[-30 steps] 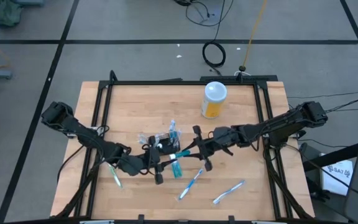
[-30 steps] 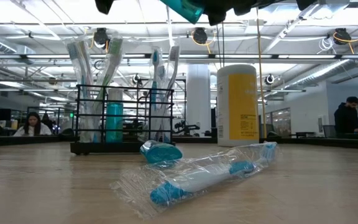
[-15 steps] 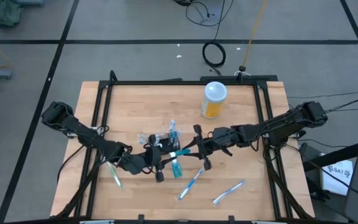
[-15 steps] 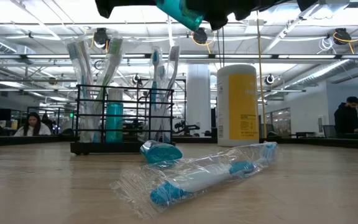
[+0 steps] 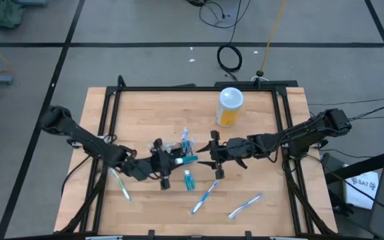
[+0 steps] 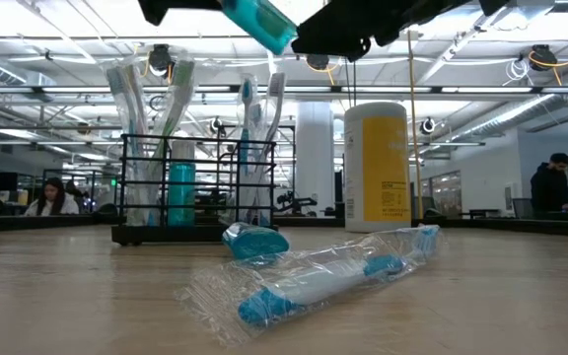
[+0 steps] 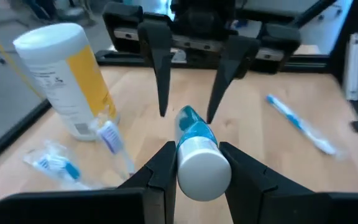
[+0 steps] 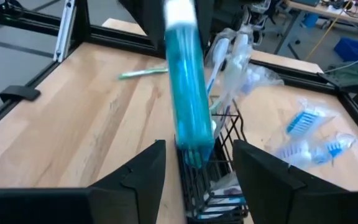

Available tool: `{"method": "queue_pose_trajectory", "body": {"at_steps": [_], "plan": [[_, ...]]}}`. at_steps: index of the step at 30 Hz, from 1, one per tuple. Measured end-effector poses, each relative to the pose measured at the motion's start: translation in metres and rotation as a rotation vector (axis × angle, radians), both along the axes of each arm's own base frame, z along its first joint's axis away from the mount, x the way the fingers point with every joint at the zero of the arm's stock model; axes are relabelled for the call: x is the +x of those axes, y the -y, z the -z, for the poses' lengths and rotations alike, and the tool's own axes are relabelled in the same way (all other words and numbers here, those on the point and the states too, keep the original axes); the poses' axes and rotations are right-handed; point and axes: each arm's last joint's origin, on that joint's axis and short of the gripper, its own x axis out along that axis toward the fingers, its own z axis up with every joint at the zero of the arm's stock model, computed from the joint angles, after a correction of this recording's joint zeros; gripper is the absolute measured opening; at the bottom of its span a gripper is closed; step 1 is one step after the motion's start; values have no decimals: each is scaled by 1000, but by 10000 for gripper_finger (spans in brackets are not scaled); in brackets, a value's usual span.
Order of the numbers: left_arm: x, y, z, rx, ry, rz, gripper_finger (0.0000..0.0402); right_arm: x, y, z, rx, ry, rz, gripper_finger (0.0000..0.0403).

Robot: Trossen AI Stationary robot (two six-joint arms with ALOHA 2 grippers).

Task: Pick & Place toothbrushing station
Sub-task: Put the bottom left mouthwash bottle into the black wire organizer

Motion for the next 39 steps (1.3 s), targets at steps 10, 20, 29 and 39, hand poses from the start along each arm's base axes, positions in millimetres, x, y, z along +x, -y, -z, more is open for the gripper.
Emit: {"method": "queue_pose_trajectory", "body": {"at_steps": [10, 20, 29, 39], "plan": [[-14, -20, -62, 2, -265, -24, 97, 1, 2, 0, 1, 4, 5, 183], [-27, -68, -123, 64, -466, 80, 97, 1, 1, 0, 5, 5, 5, 181], [-8, -125, -105, -95, -581, 94, 99, 1, 1, 0, 9, 5, 6, 180], [0, -171, -92, -107, -616, 373, 107, 1, 1, -1, 9, 6, 5, 180]]}}
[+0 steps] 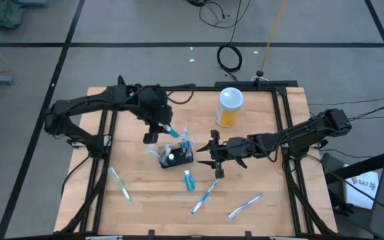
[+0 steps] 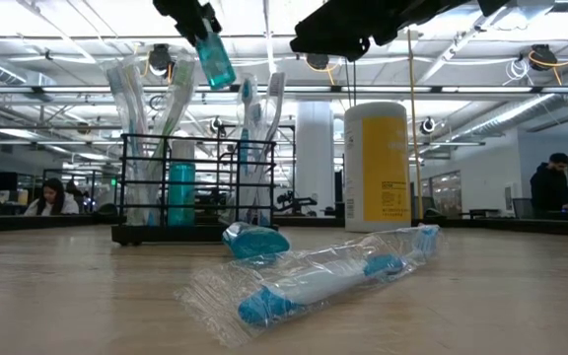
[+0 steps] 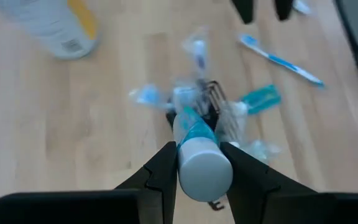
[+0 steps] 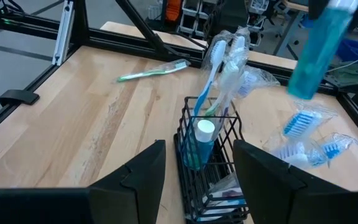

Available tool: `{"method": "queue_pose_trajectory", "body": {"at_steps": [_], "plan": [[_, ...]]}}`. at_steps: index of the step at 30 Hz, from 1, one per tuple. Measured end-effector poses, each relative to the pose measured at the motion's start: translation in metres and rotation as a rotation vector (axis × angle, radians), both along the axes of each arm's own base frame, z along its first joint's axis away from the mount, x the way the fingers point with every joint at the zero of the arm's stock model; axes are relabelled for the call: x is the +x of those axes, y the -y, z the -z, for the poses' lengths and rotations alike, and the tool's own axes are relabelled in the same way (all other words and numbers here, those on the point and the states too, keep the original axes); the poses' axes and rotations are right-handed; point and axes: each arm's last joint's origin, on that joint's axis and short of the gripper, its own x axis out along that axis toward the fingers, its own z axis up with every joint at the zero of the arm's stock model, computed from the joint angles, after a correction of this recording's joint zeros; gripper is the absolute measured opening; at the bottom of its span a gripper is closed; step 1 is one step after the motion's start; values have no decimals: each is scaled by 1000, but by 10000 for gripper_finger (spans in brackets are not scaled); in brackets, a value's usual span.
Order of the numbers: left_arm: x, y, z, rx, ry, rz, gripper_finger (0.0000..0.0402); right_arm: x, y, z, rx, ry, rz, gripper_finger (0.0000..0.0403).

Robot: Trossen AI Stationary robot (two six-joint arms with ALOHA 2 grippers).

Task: Pick & Place toothbrushing station
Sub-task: Put the bottom left mouthwash bottle into the black wire organizer

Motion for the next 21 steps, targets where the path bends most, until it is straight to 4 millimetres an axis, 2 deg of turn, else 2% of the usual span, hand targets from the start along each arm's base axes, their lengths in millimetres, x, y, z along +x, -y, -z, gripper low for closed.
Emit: {"method": "queue_pose_trajectory", "body": {"at_steps": [6, 9, 13, 21], "plan": [[20, -7, 29, 97, -98, 224, 107, 0, 0, 0, 0, -1, 0, 181], [25, -7, 40, 72, -136, 322, 107, 0, 0, 0, -1, -1, -1, 181], [30, -4, 55, 28, -215, 379, 108, 0, 0, 0, -27, 6, -10, 181], [46, 3, 72, 97, -236, 492, 108, 2, 0, -6, -165, 74, -56, 181]]}}
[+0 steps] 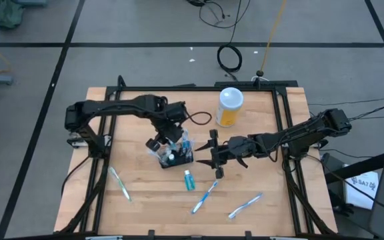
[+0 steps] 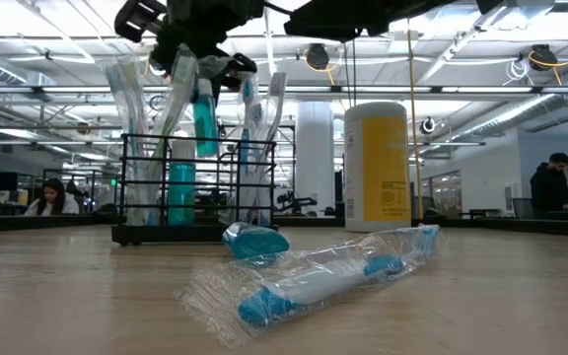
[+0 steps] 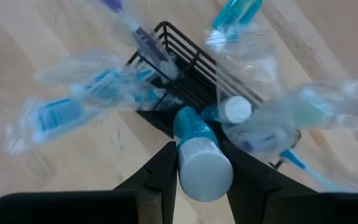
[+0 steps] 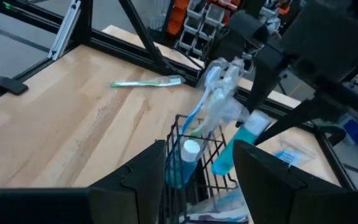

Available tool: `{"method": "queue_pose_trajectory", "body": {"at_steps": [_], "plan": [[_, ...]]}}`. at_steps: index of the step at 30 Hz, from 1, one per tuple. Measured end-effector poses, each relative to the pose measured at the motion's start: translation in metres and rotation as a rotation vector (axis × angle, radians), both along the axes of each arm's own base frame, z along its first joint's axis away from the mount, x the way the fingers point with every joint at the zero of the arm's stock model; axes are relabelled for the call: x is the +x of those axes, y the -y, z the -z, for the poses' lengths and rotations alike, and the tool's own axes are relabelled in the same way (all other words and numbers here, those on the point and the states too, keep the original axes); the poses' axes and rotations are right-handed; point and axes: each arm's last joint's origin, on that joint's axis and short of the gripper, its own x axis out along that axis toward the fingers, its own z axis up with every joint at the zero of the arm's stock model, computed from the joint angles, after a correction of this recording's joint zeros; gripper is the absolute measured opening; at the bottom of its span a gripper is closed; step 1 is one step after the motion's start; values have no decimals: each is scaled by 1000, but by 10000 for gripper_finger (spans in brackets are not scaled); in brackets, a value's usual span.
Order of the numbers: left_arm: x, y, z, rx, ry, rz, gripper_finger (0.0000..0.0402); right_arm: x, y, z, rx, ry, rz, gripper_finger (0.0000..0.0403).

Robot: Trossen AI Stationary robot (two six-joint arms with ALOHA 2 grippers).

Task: Pick & Place toothbrushing station
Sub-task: Put the bottom left mouthwash bottle into the black wire organizer

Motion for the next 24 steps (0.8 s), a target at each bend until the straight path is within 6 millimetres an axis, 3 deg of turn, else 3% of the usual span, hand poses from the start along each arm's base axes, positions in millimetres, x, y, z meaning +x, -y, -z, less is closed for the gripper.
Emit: {"method": "queue_pose_trajectory", "body": {"at_steps": [7, 13, 24], "plan": [[10, 11, 14, 2, -39, 66, 108, -3, 1, 4, -8, -56, 2, 181], [11, 20, 15, 17, -26, 142, 108, -12, 3, 2, 27, -127, 23, 181], [16, 16, 27, 71, -67, 153, 108, -27, 5, -4, 65, -195, 41, 181]]}}
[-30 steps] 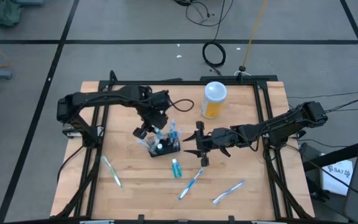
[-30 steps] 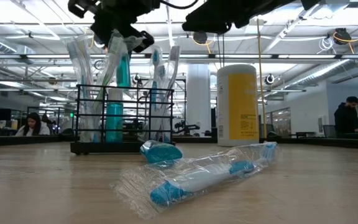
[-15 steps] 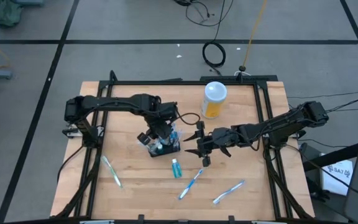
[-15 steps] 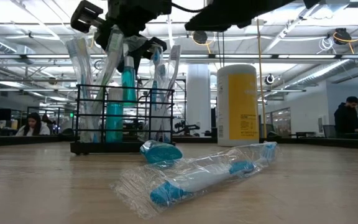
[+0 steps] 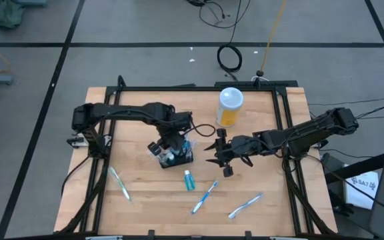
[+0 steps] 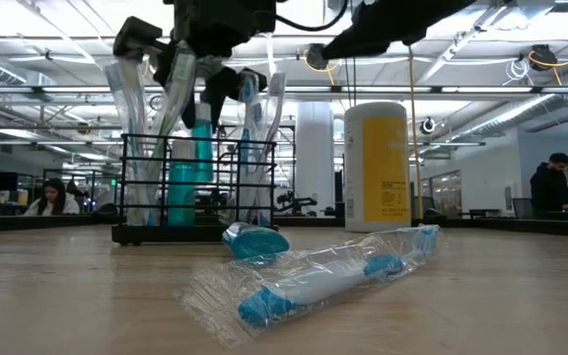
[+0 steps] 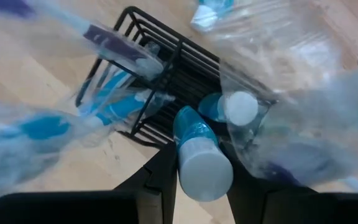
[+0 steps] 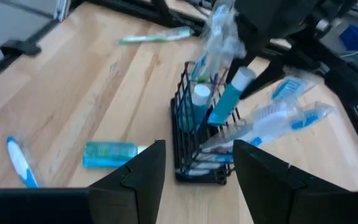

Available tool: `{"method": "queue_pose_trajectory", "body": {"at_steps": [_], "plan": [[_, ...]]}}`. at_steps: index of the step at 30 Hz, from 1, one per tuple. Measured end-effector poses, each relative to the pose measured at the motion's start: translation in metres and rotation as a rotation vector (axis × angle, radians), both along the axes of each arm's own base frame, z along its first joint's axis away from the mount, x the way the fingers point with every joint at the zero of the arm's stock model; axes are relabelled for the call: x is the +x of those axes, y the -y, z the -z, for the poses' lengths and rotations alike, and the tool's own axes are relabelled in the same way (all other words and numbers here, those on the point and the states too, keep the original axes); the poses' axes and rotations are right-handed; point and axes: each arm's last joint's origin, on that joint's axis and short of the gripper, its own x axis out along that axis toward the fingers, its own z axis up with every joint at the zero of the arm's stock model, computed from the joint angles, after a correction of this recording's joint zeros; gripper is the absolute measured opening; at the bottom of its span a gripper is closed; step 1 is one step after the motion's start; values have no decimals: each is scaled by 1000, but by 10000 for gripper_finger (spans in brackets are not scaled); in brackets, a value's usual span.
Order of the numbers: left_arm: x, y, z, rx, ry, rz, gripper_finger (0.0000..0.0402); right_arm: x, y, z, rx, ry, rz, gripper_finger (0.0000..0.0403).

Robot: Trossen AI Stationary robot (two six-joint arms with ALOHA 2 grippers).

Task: Pick & Place toothbrushing station
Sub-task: Put the bottom left mouthwash bottle into the black wire organizer

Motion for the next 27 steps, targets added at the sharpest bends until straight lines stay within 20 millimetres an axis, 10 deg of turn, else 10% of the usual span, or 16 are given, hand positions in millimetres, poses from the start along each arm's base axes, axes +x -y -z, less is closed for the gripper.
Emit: {"method": "queue_pose_trajectory", "body": {"at_steps": [27], "plan": [[9, 2, 22, 24, -119, -159, 109, -3, 1, 5, -20, -58, -5, 180]]}}
